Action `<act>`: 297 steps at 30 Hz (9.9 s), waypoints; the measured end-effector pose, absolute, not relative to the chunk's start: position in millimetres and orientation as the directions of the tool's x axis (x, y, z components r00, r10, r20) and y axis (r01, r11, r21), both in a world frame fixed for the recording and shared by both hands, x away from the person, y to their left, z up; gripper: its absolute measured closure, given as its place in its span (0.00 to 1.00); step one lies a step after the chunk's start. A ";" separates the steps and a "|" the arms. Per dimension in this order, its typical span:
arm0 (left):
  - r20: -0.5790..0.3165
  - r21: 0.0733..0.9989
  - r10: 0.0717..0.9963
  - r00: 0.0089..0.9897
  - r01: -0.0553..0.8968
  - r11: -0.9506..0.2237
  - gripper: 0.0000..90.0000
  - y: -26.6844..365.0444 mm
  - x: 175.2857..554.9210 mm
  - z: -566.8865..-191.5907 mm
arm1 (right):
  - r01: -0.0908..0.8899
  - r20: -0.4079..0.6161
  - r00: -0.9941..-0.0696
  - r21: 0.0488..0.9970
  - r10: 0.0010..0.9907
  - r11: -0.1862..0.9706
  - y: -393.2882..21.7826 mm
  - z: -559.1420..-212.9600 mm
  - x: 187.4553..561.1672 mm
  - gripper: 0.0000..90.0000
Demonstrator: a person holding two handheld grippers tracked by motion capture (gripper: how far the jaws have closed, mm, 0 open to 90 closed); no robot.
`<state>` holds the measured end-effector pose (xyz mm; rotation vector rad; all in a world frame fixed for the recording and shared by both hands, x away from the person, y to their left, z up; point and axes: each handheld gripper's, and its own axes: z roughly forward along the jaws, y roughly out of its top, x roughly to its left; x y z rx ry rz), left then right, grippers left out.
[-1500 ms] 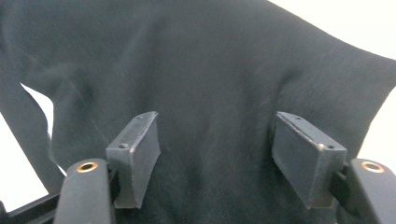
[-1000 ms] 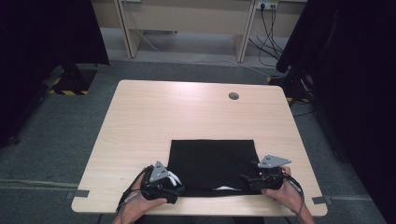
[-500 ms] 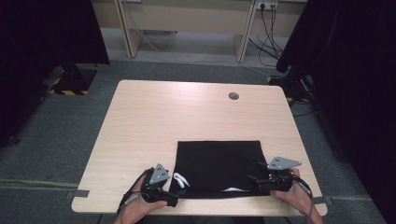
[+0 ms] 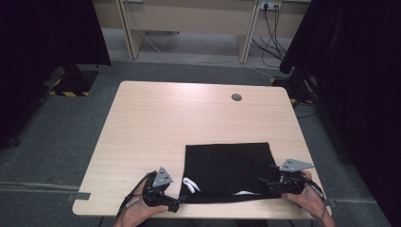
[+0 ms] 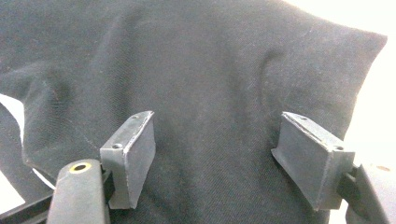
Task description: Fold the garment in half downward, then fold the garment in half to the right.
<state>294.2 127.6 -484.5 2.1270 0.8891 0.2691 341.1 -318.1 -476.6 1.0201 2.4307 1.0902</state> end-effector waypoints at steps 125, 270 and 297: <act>-0.020 0.780 0.549 0.836 0.357 -0.515 0.72 50.3 304.7 -481.5 | 0.359 0.012 -0.836 0.768 0.548 0.530 -181.4 -430.2 403.8 0.37; -0.015 0.741 0.564 0.825 0.388 -0.548 0.20 -50.0 325.8 -478.1 | 0.582 0.010 -0.677 0.620 0.736 0.527 -306.7 -446.7 432.7 0.87; 0.039 0.722 0.606 0.795 0.397 -0.567 0.26 -15.2 326.6 -473.5 | 0.512 -0.072 -0.662 0.683 0.746 0.521 -305.2 -462.0 441.5 0.86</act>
